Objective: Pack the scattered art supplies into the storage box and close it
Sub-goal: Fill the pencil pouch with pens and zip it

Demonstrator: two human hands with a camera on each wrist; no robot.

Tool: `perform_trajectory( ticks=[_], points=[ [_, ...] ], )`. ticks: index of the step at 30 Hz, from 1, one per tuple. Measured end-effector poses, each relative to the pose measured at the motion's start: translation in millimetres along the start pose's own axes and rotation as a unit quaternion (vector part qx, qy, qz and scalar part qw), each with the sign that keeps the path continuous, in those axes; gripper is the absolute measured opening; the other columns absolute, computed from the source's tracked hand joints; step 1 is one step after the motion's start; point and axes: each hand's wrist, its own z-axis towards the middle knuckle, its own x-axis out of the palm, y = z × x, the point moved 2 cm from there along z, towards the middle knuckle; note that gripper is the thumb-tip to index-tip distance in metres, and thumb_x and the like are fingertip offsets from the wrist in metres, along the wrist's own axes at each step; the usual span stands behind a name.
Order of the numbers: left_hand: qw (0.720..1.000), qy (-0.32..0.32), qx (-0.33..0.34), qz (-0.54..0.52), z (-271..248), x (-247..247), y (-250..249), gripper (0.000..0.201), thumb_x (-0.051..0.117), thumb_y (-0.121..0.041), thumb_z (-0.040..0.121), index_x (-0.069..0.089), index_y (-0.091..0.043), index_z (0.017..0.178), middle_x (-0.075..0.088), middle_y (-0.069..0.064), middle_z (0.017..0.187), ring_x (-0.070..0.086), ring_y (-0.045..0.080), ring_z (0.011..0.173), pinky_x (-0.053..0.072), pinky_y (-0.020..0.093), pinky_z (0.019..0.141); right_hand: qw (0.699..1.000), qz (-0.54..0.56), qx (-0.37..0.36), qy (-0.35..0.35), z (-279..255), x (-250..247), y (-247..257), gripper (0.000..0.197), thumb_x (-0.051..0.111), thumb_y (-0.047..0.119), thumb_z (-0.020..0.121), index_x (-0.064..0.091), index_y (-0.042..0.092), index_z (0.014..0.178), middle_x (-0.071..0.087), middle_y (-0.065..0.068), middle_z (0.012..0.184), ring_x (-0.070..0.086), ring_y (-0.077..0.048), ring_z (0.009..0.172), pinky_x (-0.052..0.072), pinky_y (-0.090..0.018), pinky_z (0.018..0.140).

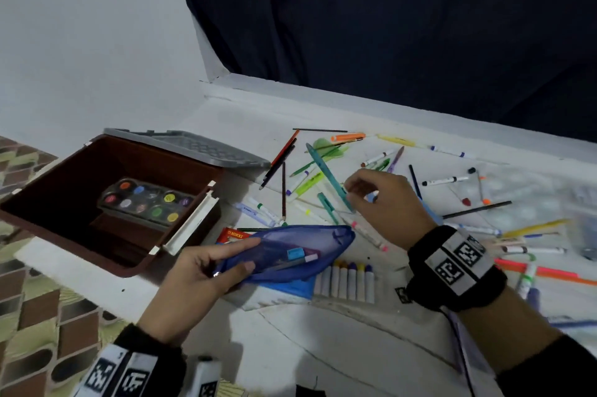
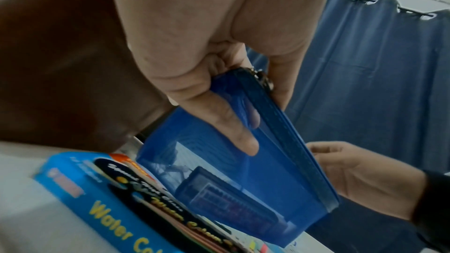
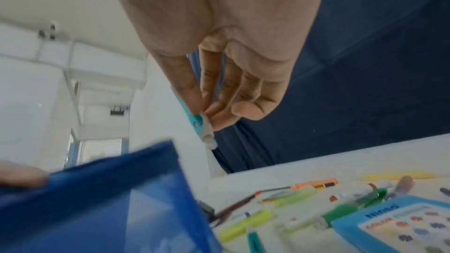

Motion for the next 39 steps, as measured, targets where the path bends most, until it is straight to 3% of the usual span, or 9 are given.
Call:
perform_trajectory(
  ticks=[4,7,12,15,19,23,27,33,39],
  points=[
    [0.998,0.051,0.032,0.016,20.0,22.8,-5.9,0.046,0.072,-0.002,0.075,0.071,-0.012,0.12,0.074,0.001,0.116,0.067,0.016,0.113,0.051,0.024,0.098,0.997,0.063,-0.026,-0.025,-32.7,-19.1,17.4,0.008,0.066,0.01,0.091,0.068,0.018,0.094,0.067,0.012,0.09,0.061,-0.004,0.088,0.048,-0.018,0.067],
    [0.994,0.094,0.04,0.022,33.2,42.6,-11.8,0.051,0.072,-0.003,0.075,0.067,-0.011,0.125,0.073,0.0,0.119,0.066,0.016,0.115,0.052,0.027,0.098,0.997,0.007,-0.073,-0.028,-52.3,-20.4,16.0,0.006,0.068,0.013,0.091,0.069,0.016,0.096,0.067,0.008,0.09,0.059,-0.004,0.084,0.045,-0.013,0.073],
    [0.989,0.143,0.022,-0.003,55.6,67.0,-14.6,0.053,0.086,-0.015,0.074,0.07,-0.021,0.124,0.069,0.001,0.126,0.063,0.02,0.121,0.051,0.039,0.1,0.99,-0.104,-0.052,-0.075,-83.2,-19.8,-4.1,0.012,0.061,0.015,0.09,0.071,0.016,0.098,0.069,0.002,0.094,0.063,-0.013,0.083,0.054,-0.034,0.075],
    [0.982,0.189,0.013,-0.025,65.5,82.1,-16.2,0.05,0.082,-0.016,0.077,0.07,-0.02,0.125,0.068,0.003,0.128,0.063,0.024,0.121,0.05,0.044,0.1,0.983,-0.126,-0.018,-0.132,-100.1,-27.1,-8.5,0.013,0.062,0.015,0.09,0.073,0.016,0.098,0.07,0.003,0.094,0.064,-0.014,0.085,0.055,-0.033,0.075],
    [0.972,0.234,0.013,-0.02,70.3,102.4,-22.7,0.048,0.068,0.002,0.082,0.067,-0.014,0.127,0.069,-0.001,0.126,0.063,0.02,0.121,0.056,0.029,0.091,0.972,-0.159,0.004,-0.171,-112.7,-38.3,-14.9,0.011,0.067,0.009,0.087,0.073,0.016,0.092,0.069,0.003,0.089,0.062,-0.011,0.077,0.055,-0.029,0.07],
    [0.962,0.271,0.008,-0.03,76.9,114.1,-22.2,0.071,0.095,-0.038,0.056,0.072,-0.02,0.121,0.07,0.004,0.125,0.07,0.016,0.106,0.057,0.02,0.071,0.956,-0.125,0.024,-0.265,-123.0,-55.3,-22.8,0.012,0.066,0.003,0.083,0.072,0.013,0.086,0.067,0.002,0.085,0.059,-0.007,0.076,0.045,-0.016,0.068],
    [0.958,0.282,-0.001,-0.05,85.3,120.9,-20.8,0.084,0.096,-0.049,0.045,0.073,-0.02,0.12,0.069,0.007,0.126,0.065,0.024,0.119,0.053,0.038,0.096,0.925,-0.105,0.108,-0.348,-142.0,-76.5,-50.1,0.017,0.066,-0.001,0.077,0.071,0.015,0.081,0.066,0.006,0.081,0.059,-0.005,0.071,0.04,-0.009,0.065],
    [0.963,0.267,-0.001,-0.034,91.4,125.9,-17.4,0.045,0.066,0.001,0.083,0.067,-0.015,0.125,0.07,0.001,0.125,0.065,0.022,0.12,0.051,0.043,0.097,0.896,-0.178,0.373,-0.163,-176.1,-67.6,-90.8,0.013,0.062,0.022,0.084,0.066,0.031,0.092,0.069,0.001,0.092,0.067,-0.021,0.084,0.054,-0.032,0.074],
    [0.964,0.264,0.003,-0.018,90.7,129.5,-10.3,0.045,0.065,0.001,0.082,0.068,-0.013,0.125,0.071,0.002,0.124,0.066,0.023,0.118,0.056,0.038,0.092,0.863,-0.261,0.432,0.004,-175.6,-56.9,-88.2,0.036,0.062,0.035,0.088,0.056,0.028,0.123,0.06,-0.002,0.117,0.061,-0.023,0.102,0.052,-0.031,0.079]
  ],
)
